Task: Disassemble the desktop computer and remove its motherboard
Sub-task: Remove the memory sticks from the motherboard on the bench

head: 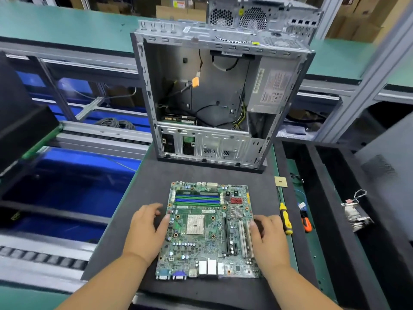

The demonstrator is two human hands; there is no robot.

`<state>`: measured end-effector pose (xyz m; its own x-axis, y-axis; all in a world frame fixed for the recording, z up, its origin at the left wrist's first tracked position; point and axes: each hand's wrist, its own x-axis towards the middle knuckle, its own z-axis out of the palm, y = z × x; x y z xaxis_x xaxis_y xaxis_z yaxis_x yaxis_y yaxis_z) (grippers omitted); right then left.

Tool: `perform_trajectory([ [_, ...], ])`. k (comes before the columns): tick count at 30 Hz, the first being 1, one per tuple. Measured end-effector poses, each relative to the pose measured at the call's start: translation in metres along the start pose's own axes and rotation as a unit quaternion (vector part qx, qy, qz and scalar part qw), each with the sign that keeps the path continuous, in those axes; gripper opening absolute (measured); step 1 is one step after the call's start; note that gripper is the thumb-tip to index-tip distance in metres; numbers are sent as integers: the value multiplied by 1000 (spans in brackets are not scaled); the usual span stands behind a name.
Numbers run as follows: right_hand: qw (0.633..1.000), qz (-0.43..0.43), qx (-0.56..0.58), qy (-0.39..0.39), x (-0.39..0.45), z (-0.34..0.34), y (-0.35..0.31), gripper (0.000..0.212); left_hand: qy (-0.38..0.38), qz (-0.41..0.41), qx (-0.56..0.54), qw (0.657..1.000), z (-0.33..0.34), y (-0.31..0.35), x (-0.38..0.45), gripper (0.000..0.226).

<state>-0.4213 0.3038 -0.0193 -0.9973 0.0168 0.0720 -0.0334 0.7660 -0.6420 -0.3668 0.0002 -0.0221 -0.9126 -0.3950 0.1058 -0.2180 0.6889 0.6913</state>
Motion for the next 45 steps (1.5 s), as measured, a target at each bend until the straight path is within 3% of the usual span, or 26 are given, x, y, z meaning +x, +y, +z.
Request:
perform_trajectory([
  [7, 1000, 0, 21, -10, 3, 0, 0, 20, -12, 29, 41, 999, 2, -2, -2, 25],
  [12, 999, 10, 45, 6, 1, 2, 1, 6, -29, 66, 47, 996, 2, -4, -3, 42],
  [17, 997, 22, 63, 32, 2, 1, 1, 18, -52, 76, 68, 993, 2, -2, -2, 56],
  [21, 997, 16, 68, 24, 2, -1, -7, 7, -59, 74, 98, 991, 3, 1, -1, 59],
  [25, 994, -109, -8, 29, -1, 4, -30, 21, -36, 100, 81, 991, 1, 3, -5, 56],
  [28, 964, -237, -79, -86, 3, 19, -58, 38, -35, 163, 63, 984, 1, 10, -3, 46],
  [30, 937, -278, -135, -165, 7, 32, -67, 58, -69, 204, 51, 975, 5, 19, 4, 42],
  [32, 923, -291, -173, -183, 9, 42, -68, 67, -117, 227, 45, 966, 13, 27, 11, 46],
  [34, 924, -294, -177, -168, 8, 45, -68, 64, -144, 219, 39, 964, 20, 29, 14, 50],
  [41, 917, -338, -198, -71, 2, 47, -70, 43, -127, 215, 26, 968, 25, 23, 14, 50],
  [45, 941, -271, -173, -103, 14, 43, -83, 30, -130, 214, 24, 968, 24, 24, 14, 50],
])
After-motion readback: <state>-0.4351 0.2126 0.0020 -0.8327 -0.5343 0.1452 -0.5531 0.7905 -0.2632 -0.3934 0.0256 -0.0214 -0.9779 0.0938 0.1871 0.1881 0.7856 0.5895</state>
